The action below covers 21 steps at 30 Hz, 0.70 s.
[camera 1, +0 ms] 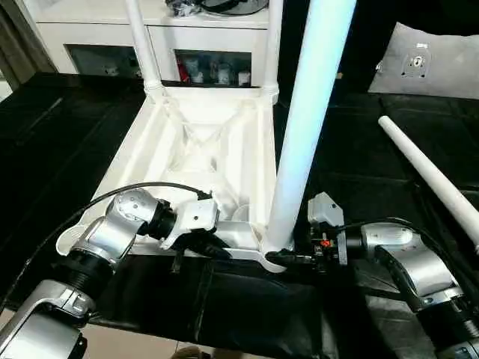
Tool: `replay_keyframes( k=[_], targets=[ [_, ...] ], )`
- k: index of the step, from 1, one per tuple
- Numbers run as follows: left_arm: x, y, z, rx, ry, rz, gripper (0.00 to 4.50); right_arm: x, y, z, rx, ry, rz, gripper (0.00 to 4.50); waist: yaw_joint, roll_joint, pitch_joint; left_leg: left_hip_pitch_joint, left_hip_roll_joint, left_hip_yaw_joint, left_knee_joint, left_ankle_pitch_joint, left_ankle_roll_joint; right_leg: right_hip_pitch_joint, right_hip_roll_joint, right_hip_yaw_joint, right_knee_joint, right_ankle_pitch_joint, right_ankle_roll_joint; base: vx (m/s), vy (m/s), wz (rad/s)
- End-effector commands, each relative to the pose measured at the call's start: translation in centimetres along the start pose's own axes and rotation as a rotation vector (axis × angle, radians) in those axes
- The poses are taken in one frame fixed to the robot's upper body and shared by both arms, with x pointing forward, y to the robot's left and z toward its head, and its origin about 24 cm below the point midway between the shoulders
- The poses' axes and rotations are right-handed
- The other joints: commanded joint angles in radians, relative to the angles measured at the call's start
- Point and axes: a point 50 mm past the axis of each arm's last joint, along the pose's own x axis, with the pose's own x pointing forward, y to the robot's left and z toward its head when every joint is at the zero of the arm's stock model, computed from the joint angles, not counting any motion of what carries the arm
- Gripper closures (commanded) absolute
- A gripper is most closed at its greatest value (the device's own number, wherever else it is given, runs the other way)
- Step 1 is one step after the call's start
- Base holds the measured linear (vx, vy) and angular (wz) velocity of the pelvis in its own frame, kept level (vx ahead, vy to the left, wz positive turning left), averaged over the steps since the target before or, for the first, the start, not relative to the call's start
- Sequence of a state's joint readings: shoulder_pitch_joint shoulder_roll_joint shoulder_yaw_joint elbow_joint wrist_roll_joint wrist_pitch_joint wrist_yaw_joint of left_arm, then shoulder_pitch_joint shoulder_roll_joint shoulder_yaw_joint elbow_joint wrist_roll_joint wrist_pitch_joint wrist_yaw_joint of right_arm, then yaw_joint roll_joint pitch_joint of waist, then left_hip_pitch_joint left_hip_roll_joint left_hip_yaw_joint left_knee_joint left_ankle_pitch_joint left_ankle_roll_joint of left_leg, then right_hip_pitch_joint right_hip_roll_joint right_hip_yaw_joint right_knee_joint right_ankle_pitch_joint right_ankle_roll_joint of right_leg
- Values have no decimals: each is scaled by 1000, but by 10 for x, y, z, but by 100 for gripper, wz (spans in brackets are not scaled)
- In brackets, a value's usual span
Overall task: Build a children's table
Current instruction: Rotate leg to tighten
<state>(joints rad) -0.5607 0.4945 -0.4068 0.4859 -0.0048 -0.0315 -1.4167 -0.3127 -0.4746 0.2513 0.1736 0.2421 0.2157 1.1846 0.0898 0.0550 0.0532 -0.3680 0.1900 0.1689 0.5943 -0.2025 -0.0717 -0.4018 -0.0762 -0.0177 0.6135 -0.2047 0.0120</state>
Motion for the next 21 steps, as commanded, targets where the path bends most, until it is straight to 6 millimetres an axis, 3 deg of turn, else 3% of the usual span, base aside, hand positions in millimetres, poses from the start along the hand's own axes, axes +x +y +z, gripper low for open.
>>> replay_keyframes(
  k=[1, 7, 10, 12, 13, 14, 15, 16, 18, 19, 20, 21],
  targets=[
    [6, -7, 4, 55, 28, -138, 450, -3, -6, 4, -3, 5, -24, 171, -3, -7, -58, 7, 30, 0, -69, -139, 50, 51, -48, 23, -57, -16, -291, 0, 0, 0],
    [7, -7, 3, 45, 24, -120, 450, -1, 2, 1, 26, 6, -1, 176, -2, 0, -61, 9, 30, 0, -68, -140, 46, 51, -47, 23, -56, -4, -293, 0, 0, 0],
    [10, -5, 4, 29, 14, -67, 450, 3, 10, -3, 56, -1, 3, 176, 0, -1, -60, 9, 31, 0, -69, -141, 43, 52, -47, 24, -57, 1, -289, 0, 0, 0],
    [16, -2, 8, 6, -13, 31, 450, 13, 22, -9, 104, -32, -32, 176, 4, 7, -60, 10, 34, -2, -72, -154, 33, 51, -49, 25, -58, 1, -285, 0, 0, 0],
    [19, -1, 10, -7, -21, 65, 450, 17, 24, -10, 121, -38, -56, 176, 2, 1, -58, 10, 31, -1, -75, -174, 26, 52, -47, 25, -63, -39, -275, 0, 0, 0],
    [23, 1, 12, -34, -31, 120, 450, 24, 28, -13, 142, -46, -109, 176, 2, 3, -56, 10, 32, -2, -78, -188, 19, 51, -48, 25, -66, -70, -269, 0, 0, 0],
    [29, 3, 18, -73, -65, 192, 450, 34, 31, -16, 178, -61, -182, 176, -2, 12, -48, 12, 33, -3, -88, -248, -2, 46, -49, 25, -77, -166, -253, 0, 0, 0],
    [32, 3, 21, -97, -87, 215, 450, 37, 32, -17, 192, -66, -212, 176, -5, 8, -46, 13, 32, -4, -91, -275, -14, 47, -49, 25, -79, -223, -240, 0, 0, 0],
    [39, 5, 32, -167, -147, 283, 450, 50, 34, -18, 254, -91, -306, 176, -18, 6, -30, 27, 26, -13, -100, -397, -48, 34, -57, 26, -106, -521, -163, 0, 0, 0],
    [42, 6, 36, -182, -158, 304, 450, 55, 34, -17, 280, -112, -337, 176, -30, 20, -32, 27, 24, -22, -104, -426, -55, 36, -59, 24, -114, -597, -123, 0, 0, 0],
    [43, 6, 38, -189, -163, 312, 450, 56, 34, -16, 288, -119, -350, 176, -38, 15, -34, 25, 23, -23, -104, -425, -55, 37, -57, 24, -116, -595, -114, 0, 0, 0],
    [48, 8, 45, -214, -174, 360, 450, 65, 32, -12, 332, -149, -414, 176, -45, 20, -36, 23, 22, -26, -105, -416, -48, 37, -56, 24, -117, -579, -104, 0, 0, 0]
  ],
)
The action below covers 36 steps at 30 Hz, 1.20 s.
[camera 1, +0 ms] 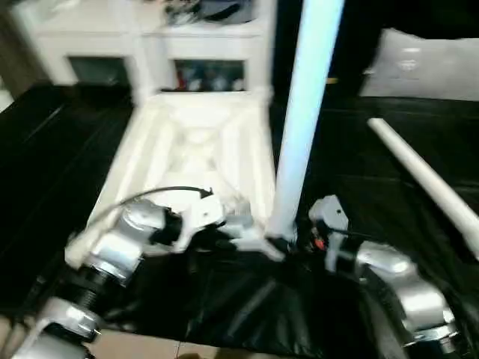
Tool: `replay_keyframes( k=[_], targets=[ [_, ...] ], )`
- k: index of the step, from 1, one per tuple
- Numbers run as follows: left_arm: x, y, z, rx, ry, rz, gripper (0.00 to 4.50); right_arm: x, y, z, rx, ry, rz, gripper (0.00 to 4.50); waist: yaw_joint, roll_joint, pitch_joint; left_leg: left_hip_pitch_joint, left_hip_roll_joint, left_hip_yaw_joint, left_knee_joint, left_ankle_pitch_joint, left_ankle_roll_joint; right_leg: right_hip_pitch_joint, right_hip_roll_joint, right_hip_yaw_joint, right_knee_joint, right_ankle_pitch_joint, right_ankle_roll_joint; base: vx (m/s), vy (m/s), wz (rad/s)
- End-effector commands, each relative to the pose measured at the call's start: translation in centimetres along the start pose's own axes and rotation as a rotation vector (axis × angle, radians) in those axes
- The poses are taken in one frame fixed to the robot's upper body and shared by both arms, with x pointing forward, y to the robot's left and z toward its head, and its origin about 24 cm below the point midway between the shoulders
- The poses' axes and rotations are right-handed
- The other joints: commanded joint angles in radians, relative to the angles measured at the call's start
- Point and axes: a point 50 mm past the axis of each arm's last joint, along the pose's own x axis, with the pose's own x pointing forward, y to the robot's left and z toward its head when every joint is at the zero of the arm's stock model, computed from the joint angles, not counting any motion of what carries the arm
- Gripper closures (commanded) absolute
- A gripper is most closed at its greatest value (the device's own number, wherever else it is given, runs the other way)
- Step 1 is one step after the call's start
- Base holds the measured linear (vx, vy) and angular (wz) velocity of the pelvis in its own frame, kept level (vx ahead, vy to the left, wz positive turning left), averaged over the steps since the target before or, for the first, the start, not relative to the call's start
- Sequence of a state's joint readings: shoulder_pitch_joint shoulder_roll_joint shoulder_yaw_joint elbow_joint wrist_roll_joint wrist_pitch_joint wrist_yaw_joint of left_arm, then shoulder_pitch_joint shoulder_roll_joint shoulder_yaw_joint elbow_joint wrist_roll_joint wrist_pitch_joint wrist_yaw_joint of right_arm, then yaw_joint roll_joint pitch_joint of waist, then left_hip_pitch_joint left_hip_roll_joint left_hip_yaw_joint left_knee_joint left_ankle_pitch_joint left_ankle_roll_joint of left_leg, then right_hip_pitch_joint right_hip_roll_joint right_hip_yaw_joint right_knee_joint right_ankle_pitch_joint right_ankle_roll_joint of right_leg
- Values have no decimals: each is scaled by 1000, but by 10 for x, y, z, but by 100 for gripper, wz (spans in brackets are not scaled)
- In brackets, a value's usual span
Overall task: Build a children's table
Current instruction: Rotate leg to tighten
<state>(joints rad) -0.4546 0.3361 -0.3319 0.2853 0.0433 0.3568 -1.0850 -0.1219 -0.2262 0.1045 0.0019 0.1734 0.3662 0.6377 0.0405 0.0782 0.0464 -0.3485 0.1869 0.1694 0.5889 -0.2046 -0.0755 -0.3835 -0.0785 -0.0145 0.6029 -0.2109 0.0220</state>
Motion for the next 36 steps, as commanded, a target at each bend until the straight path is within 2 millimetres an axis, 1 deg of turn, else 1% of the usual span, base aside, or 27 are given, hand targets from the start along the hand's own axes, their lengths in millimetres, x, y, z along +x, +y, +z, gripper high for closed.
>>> replay_keyframes(
  k=[1, 2, 3, 4, 5, 6, 7, 8, 11, 12, 13, 16, 17, 18, 20, 21, 23, 24, 26, 28, 29, 30, 31, 33, 34, 35, 36],
  targets=[
    [17, -6, 33, 30, -124, 50, 450, 28, 44, -10, 112, 26, 148, 176, -3, -6, -29, 1, 26, -24, -100, -410, -42, 17, -51, 22, -106, -553, -119, 0, 0, 0],
    [21, -8, 40, -7, -143, 92, 450, 35, 45, -8, 146, 12, 71, 176, -10, -2, -32, -1, 23, -23, -99, -395, -37, 19, -50, 20, -107, -529, -125, 0, 0, 0],
    [21, -9, 40, -10, -144, 96, 450, 35, 45, -7, 148, 11, 64, 176, -14, 0, -33, -4, 22, -23, -100, -381, -31, 17, -48, 19, -108, -517, -127, 0, 0, 0],
    [25, -10, 44, -21, -147, 131, 450, 39, 46, -6, 149, 9, 23, 176, -15, 7, -34, -2, 22, -23, -99, -382, -29, 15, -47, 20, -108, -510, -126, 0, 0, 0],
    [25, -10, 44, -21, -147, 131, 450, 39, 46, -6, 149, 9, 23, 176, -18, 4, -34, -2, 23, -22, -99, -380, -30, 15, -46, 20, -110, -497, -127, 0, 0, 0],
    [27, -11, 46, -27, -145, 154, 450, 41, 48, -5, 146, 9, 4, 176, -18, 4, -37, -4, 23, -21, -99, -368, -27, 18, -45, 20, -106, -462, -134, 0, 0, 0],
    [31, -15, 50, -26, -141, 208, 450, 46, 49, -3, 161, 4, -44, 176, -19, 7, -39, -5, 23, -21, -98, -357, -26, 19, -45, 20, -104, -436, -140, 0, 0, 0],
    [31, -15, 50, -26, -141, 208, 450, 46, 49, -3, 161, 4, -44, 176, -23, 7, -38, -9, 25, -20, -100, -342, -25, 20, -43, 21, -101, -385, -154, 0, 0, 0],
    [38, -28, 54, -23, -145, 207, 450, 46, 49, -3, 107, 15, -80, 176, -28, 7, -45, -13, 24, -17, -93, -297, -13, 28, -41, 21, -93, -274, -179, 0, 0, 0],
    [39, -30, 55, -25, -145, 202, 450, 45, 48, -4, 105, 14, -88, 176, -29, 8, -47, -13, 22, -15, -89, -273, -5, 29, -41, 22, -90, -235, -190, 0, 0, 0],
    [40, -30, 55, -26, -144, 201, 450, 45, 48, -4, 104, 13, -91, 176, -30, 4, -49, -15, 20, -13, -87, -255, 0, 31, -40, 21, -90, -214, -194, 57, -10, 3],
    [38, -34, 54, -19, -151, 188, 450, 37, 38, -5, 138, -9, -140, 176, -27, 4, -57, -18, 18, -9, -76, -144, 35, 41, -40, 20, -80, -79, -223, 55, -20, 3],
    [37, -34, 53, -18, -153, 186, 450, 36, 37, -5, 146, -14, -145, 141, -27, 6, -57, -18, 17, -9, -75, -128, 39, 42, -39, 20, -77, -58, -227, 0, 0, 0],
    [35, -33, 52, -17, -151, 183, 450, 34, 36, -4, 144, -25, -148, 141, -26, 6, -59, -18, 17, -8, -72, -107, 47, 43, -39, 18, -74, -24, -235, 0, 0, 0],
    [31, -31, 48, -16, -144, 180, 450, 31, 34, -4, 135, -35, -145, 104, -26, 8, -58, -17, 18, -8, -73, -113, 52, 43, -39, 17, -75, -37, -238, 0, 0, 0],
    [29, -30, 46, -20, -140, 186, 450, 29, 33, -3, 129, -43, -139, 101, -27, 14, -57, -17, 19, -8, -74, -125, 49, 43, -39, 16, -75, -56, -238, 0, 0, 0],
    [23, -27, 39, -21, -119, 181, 450, 21, 31, -2, 87, -64, -112, 96, -28, 12, -56, -15, 21, -9, -77, -151, 45, 42, -39, 16, -77, -83, -235, 0, 0, 0],
    [20, -25, 36, -21, -112, 179, 450, 17, 29, -1, 66, -73, -101, 86, -29, 14, -56, -15, 21, -9, -77, -157, 42, 43, -38, 15, -78, -90, -232, 0, 0, 0],
    [13, -21, 29, -9, -91, 154, 450, 5, 24, -1, 33, -84, -68, 62, -27, 13, -59, -15, 21, -9, -74, -146, 48, 45, -38, 16, -76, -63, -231, 0, 0, 0],
    [8, -18, 23, 27, -76, 108, 450, -7, 18, -1, 3, -79, -29, 51, -28, 12, -58, -17, 20, -8, -72, -136, 62, 46, -38, 15, -74, -41, -241, 0, 0, 0],
    [6, -17, 21, 38, -70, 92, 450, -11, 16, -1, -9, -76, -17, 41, -26, 12, -57, -18, 19, -9, -72, -138, 65, 47, -38, 14, -76, -48, -241, 0, 0, 0],
    [4, -17, 19, 56, -68, 62, 450, -16, 14, 0, -28, -72, 5, 29, -26, 6, -57, -17, 19, -8, -71, -140, 69, 47, -38, 15, -76, -62, -241, 0, 0, 0],
    [2, -17, 18, 67, -68, 43, 450, -19, 12, 0, -38, -70, 20, 20, -23, 10, -57, -16, 20, -8, -71, -144, 73, 46, -40, 16, -77, -82, -241, 0, 0, 0],
    [-5, -15, 9, 130, -12, -34, 450, -30, 7, 3, -81, -59, 95, 16, -19, -1, -58, -16, 21, -7, -70, -141, 79, 46, -40, 17, -78, -98, -240, 0, 0, 0],
    [-5, -15, 9, 130, -12, -34, 450, -30, 7, 3, -81, -59, 95, 8, -16, 6, -58, -13, 22, -7, -71, -146, 82, 42, -40, 17, -76, -112, -240, 0, 0, 0],
    [-8, -14, 7, 143, -8, -73, 450, -33, 5, 5, -93, -51, 131, 8, -14, 7, -57, -12, 23, -7, -71, -147, 82, 42, -41, 16, -76, -115, -241, 0, 0, 0],
    [-10, -14, 6, 143, -8, -87, 450, -35, 4, 6, -99, -48, 146, 8, -6, 2, -59, -10, 24, -5, -69, -142, 83, 40, -42, 18, -73, -111, -245, 0, 0, 0]
  ],
)
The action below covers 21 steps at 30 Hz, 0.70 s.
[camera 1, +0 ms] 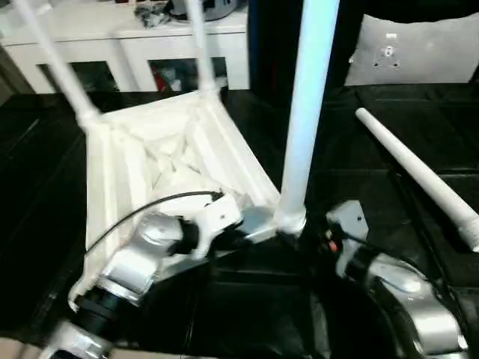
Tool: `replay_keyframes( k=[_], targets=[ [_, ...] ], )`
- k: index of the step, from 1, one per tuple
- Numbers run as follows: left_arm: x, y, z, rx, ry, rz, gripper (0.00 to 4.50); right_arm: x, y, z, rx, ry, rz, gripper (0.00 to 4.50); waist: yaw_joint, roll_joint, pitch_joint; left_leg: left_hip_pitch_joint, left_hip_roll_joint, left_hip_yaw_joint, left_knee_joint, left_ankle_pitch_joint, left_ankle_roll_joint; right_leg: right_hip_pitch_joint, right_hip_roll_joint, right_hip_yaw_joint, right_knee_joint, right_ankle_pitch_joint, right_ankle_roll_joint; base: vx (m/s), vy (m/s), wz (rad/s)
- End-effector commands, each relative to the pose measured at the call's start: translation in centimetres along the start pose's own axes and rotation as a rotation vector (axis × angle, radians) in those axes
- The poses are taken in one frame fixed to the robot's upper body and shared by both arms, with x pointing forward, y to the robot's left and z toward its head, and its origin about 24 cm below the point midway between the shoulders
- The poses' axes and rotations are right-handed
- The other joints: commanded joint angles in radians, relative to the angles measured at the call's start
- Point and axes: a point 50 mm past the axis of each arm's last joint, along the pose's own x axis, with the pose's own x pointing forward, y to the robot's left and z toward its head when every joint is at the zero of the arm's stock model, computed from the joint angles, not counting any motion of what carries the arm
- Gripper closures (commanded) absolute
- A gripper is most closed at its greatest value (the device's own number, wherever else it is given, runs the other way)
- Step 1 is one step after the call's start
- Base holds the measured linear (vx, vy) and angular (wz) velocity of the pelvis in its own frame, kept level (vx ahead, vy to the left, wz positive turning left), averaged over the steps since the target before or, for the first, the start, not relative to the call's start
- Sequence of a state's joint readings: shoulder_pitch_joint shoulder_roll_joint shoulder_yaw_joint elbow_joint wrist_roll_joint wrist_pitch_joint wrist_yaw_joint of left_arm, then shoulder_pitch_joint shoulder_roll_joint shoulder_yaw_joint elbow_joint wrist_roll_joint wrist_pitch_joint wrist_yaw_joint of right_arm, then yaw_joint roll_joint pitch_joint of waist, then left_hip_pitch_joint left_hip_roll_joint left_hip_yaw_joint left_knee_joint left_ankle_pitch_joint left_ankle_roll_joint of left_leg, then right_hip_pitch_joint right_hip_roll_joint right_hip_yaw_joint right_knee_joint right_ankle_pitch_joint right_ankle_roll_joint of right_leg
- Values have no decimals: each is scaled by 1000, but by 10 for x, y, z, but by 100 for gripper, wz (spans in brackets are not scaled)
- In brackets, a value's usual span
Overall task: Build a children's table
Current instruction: Rotate leg to tighten
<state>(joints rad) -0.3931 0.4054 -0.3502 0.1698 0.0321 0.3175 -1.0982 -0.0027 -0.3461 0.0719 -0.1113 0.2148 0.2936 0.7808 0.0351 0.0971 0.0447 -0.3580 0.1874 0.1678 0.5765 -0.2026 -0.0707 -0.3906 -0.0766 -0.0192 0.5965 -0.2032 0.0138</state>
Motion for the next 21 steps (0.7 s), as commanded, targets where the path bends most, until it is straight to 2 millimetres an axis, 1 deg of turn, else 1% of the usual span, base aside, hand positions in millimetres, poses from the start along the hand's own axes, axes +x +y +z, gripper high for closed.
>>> replay_keyframes(
  k=[1, 2, 3, 4, 5, 6, 7, 8, 9, 10, 11, 12, 14, 17, 18, 19, 20, 21],
  targets=[
    [0, -3, 6, 66, -13, -100, 450, 0, 2, 10, -25, -31, 81, 8, 4, -19, -58, 1, 25, -3, -55, -132, 81, 45, -43, 23, -65, -93, -243, 0, 0, 0],
    [0, -3, 6, 66, -13, -100, 450, 0, 2, 10, -25, -31, 81, 8, 6, -17, -60, 2, 27, -3, -54, -122, 81, 46, -44, 24, -60, -72, -248, 0, 0, 0],
    [-4, -2, 4, 87, -10, -164, 450, -4, -1, 12, -51, 0, 157, 8, 10, -29, -60, 0, 25, -2, -52, -108, 91, 46, -41, 23, -59, -43, -256, 0, 0, 0],
    [-5, -2, 3, 92, -9, -178, 450, -4, -2, 12, -56, 10, 177, 8, 14, -25, -62, 1, 26, -3, -50, -92, 94, 48, -42, 22, -52, -21, -262, 0, 0, 0],
    [-6, -2, 3, 98, -8, -193, 450, -5, -2, 12, -60, 21, 197, 8, 15, -23, -61, 0, 26, -4, -49, -89, 97, 47, -43, 21, -50, -16, -265, 0, 0, 0],
    [-10, 0, 1, 132, 17, -241, 450, -4, -5, 15, -100, 56, 260, 8, 20, -33, -60, -1, 26, -2, -48, -93, 101, 47, -44, 22, -50, -24, -266, 0, 0, 0],
    [-10, 1, 0, 141, 24, -249, 450, -4, -6, 16, -107, 61, 267, 8, 26, -28, -61, 3, 26, -1, -47, -103, 99, 43, -45, 22, -51, -49, -266, 0, 0, 0],
    [-12, 2, 0, 143, 28, -264, 450, -2, -8, 18, -118, 62, 275, 8, 27, -31, -62, 2, 27, 0, -46, -99, 99, 44, -46, 23, -50, -43, -265, 0, 0, 0],
    [-14, 3, 0, 158, 37, -278, 450, 1, -10, 19, -134, 67, 286, 8, 30, -30, -64, 0, 28, 0, -43, -85, 97, 42, -47, 23, -46, -24, -269, 0, 0, 0],
    [-15, 4, 0, 166, 40, -287, 450, 2, -11, 20, -147, 72, 295, 8, 34, -32, -65, 0, 28, 1, -41, -84, 93, 40, -47, 23, -44, -15, -270, 0, 0, 0],
    [-16, 5, 1, 169, 40, -293, 450, 3, -12, 21, -157, 80, 308, 8, 35, -37, -64, -1, 28, 2, -41, -89, 92, 39, -46, 23, -43, -18, -271, 0, 0, 0],
    [-16, 6, 1, 175, 42, -303, 450, 4, -12, 21, -161, 87, 327, 8, 40, -35, -64, -2, 28, 2, -41, -97, 86, 39, -47, 23, -42, -28, -272, 0, 0, 0],
    [-18, 6, 1, 183, 49, -322, 450, 6, -11, 22, -160, 90, 356, 8, 49, -36, -63, 0, 29, 2, -42, -113, 77, 38, -47, 24, -43, -43, -269, 0, 0, 0],
    [-19, 5, 1, 200, 56, -343, 450, 8, -9, 23, -150, 96, 407, 8, 55, -39, -64, -2, 30, 2, -41, -115, 71, 39, -47, 24, -39, -41, -268, 0, 0, 0],
    [-19, 5, 1, 200, 56, -350, 450, 9, -9, 23, -147, 96, 418, 25, 56, -43, -64, -4, 30, 1, -41, -111, 71, 40, -48, 24, -38, -38, -266, 0, 0, 0],
    [-18, 5, 1, 203, 55, -353, 450, 10, -9, 24, -143, 97, 427, 35, 58, -41, -64, -4, 30, 1, -41, -110, 70, 39, -48, 24, -38, -40, -265, 0, 0, 0],
    [-18, 5, 1, 206, 56, -358, 450, 11, -9, 23, -144, 99, 433, 46, 58, -36, -64, -3, 30, 0, -41, -113, 68, 38, -48, 24, -38, -47, -265, 0, 0, 0],
    [-18, 5, 0, 210, 57, -366, 450, 14, -10, 23, -142, 100, 443, 46, 57, -45, -63, -3, 30, 1, -42, -120, 65, 38, -48, 24, -40, -55, -265, 0, 0, 0]
  ],
)
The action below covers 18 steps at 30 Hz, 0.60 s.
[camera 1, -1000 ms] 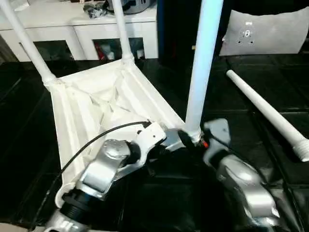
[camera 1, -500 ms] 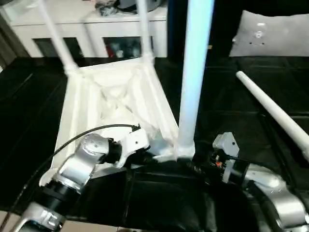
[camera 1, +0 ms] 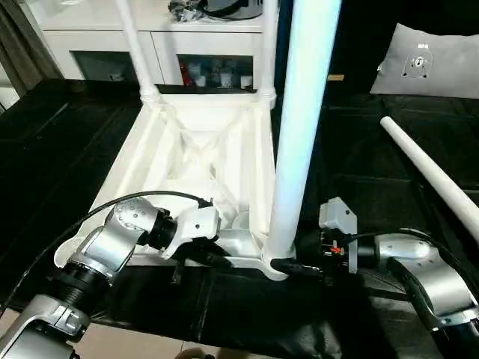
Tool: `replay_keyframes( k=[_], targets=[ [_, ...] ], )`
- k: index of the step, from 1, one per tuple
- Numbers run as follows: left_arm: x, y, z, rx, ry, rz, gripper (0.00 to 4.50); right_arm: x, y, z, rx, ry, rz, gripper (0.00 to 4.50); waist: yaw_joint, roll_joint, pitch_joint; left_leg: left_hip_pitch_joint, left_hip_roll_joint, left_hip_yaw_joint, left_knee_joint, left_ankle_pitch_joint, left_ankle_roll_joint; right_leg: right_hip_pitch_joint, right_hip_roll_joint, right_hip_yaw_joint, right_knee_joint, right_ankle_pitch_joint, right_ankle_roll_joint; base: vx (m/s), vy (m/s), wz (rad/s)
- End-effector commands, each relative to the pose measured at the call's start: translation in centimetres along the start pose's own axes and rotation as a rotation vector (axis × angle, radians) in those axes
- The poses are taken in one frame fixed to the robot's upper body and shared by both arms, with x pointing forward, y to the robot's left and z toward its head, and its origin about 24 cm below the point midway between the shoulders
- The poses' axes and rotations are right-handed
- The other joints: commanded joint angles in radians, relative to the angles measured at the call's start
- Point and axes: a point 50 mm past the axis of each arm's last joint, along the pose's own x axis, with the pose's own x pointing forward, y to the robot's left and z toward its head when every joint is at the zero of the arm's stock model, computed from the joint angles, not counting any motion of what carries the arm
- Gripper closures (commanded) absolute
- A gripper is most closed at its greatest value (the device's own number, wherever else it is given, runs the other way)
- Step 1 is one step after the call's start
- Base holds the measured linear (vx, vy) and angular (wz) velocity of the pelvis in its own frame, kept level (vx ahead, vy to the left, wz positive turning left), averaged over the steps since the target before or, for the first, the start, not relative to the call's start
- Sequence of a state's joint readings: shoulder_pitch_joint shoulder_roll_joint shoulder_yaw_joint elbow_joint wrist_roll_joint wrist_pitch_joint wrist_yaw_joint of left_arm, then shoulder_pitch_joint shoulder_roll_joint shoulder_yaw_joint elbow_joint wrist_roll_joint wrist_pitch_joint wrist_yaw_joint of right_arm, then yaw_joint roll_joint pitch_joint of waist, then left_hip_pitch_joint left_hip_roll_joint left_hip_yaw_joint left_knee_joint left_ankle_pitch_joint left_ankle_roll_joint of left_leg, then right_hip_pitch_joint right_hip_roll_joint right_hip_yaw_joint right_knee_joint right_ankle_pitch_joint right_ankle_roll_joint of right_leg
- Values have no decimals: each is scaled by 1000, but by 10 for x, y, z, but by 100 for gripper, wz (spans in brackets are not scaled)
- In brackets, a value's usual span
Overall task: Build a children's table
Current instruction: Rotate leg to tighten
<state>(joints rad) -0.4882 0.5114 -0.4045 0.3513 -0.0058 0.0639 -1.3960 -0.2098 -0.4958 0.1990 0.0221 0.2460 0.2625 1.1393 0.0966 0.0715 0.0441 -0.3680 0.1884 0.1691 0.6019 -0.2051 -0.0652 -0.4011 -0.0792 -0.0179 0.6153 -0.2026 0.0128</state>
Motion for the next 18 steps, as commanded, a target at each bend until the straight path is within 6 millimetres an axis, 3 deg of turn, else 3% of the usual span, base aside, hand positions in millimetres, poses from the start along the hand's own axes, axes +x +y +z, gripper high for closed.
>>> replay_keyframes(
  k=[1, 4, 12, 18],
  targets=[
    [2, -1, 10, 66, 3, -85, 450, 2, -3, 3, 0, -6, 17, 55, -4, -18, -62, 6, 28, 0, -68, -120, 56, 49, -46, 23, -58, -64, -264, 0, 0, 0],
    [3, -1, 9, 67, 6, -92, 450, 3, -4, 4, 7, -11, 31, 81, -2, -24, -64, 6, 29, 1, -66, -110, 57, 50, -45, 23, -57, -53, -264, 0, 0, 0],
    [3, -4, 7, 63, 7, -105, 450, 4, -2, 3, 32, -10, 70, 156, 1, -25, -64, 6, 29, 0, -65, -98, 61, 49, -45, 22, -54, -38, -268, 0, 0, 0],
    [3, -5, 5, 58, 12, -106, 450, 5, -1, 2, 39, -13, 81, 180, 3, -27, -65, 6, 29, 0, -65, -94, 59, 50, -45, 22, -52, -33, -268, 0, 0, 0]
  ],
)
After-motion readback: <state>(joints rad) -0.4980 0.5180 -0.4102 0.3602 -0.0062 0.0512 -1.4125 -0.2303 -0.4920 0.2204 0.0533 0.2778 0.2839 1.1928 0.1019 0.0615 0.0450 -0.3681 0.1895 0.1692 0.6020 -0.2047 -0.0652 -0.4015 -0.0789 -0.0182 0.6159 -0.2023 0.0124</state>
